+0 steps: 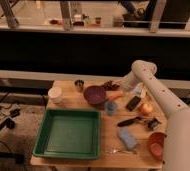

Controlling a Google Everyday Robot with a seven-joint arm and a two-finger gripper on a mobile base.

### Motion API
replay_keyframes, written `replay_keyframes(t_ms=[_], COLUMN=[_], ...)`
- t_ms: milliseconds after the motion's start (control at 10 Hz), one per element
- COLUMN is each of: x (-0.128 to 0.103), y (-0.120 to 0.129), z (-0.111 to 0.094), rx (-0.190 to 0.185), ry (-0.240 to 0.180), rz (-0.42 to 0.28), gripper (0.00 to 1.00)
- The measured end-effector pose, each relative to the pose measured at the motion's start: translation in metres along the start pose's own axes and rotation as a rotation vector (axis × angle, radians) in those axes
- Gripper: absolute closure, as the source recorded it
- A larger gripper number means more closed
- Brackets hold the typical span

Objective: Place pepper in table surface

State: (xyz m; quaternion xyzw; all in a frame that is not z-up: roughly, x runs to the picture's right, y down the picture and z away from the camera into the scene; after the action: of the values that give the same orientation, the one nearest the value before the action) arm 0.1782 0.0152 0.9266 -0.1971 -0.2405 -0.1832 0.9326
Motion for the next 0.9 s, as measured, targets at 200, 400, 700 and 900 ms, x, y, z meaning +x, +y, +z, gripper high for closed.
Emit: replay_keyframes(t_ms=[200, 400, 700, 900], x=[0.008, 0.011, 0.016, 0.020], y=[0.002, -0.003, -0.007, -0.005], z=[0.008, 0.017, 0.027, 0.031], rx=[-0.017, -0.029, -0.047, -0.060], ry=[-0.010, -0.019, -0.028, -0.031], rz=[0.014, 0.015, 0.019, 0.027], gripper=[0.20, 0.20, 0.20, 0.20])
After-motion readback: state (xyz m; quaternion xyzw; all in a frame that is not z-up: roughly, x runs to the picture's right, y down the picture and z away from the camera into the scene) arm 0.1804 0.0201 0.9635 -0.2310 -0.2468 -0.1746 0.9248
